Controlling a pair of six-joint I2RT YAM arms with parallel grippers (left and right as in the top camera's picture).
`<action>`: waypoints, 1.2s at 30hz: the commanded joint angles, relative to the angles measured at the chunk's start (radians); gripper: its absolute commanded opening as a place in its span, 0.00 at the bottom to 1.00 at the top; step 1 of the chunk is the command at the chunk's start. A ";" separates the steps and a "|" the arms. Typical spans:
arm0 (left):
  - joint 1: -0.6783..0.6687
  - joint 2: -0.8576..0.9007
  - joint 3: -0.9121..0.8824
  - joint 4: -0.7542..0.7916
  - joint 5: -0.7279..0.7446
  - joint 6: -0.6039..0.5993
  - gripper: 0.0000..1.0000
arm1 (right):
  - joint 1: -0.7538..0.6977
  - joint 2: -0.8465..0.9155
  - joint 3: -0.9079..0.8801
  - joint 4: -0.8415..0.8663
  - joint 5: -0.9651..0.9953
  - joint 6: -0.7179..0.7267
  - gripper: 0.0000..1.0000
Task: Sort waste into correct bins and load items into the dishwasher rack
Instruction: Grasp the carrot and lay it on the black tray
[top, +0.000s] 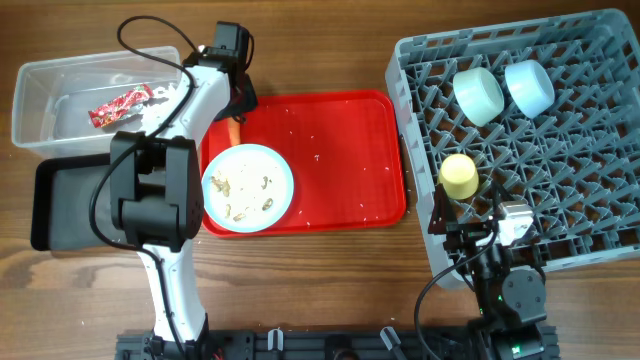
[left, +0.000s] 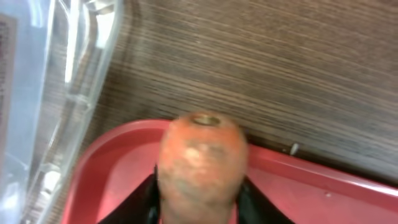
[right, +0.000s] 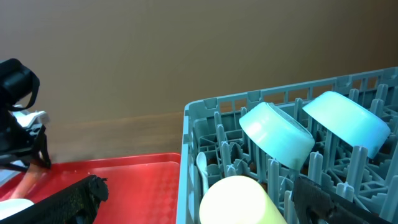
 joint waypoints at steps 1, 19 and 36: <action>0.017 -0.028 0.040 -0.005 0.005 -0.012 0.20 | -0.004 -0.009 -0.001 0.003 0.001 0.014 1.00; 0.365 -0.526 -0.009 -0.694 -0.107 -0.402 0.04 | -0.004 -0.009 -0.001 0.004 0.001 0.014 1.00; 0.529 -0.545 -0.449 -0.294 0.280 -0.460 0.85 | -0.004 -0.009 -0.001 0.004 0.001 0.014 1.00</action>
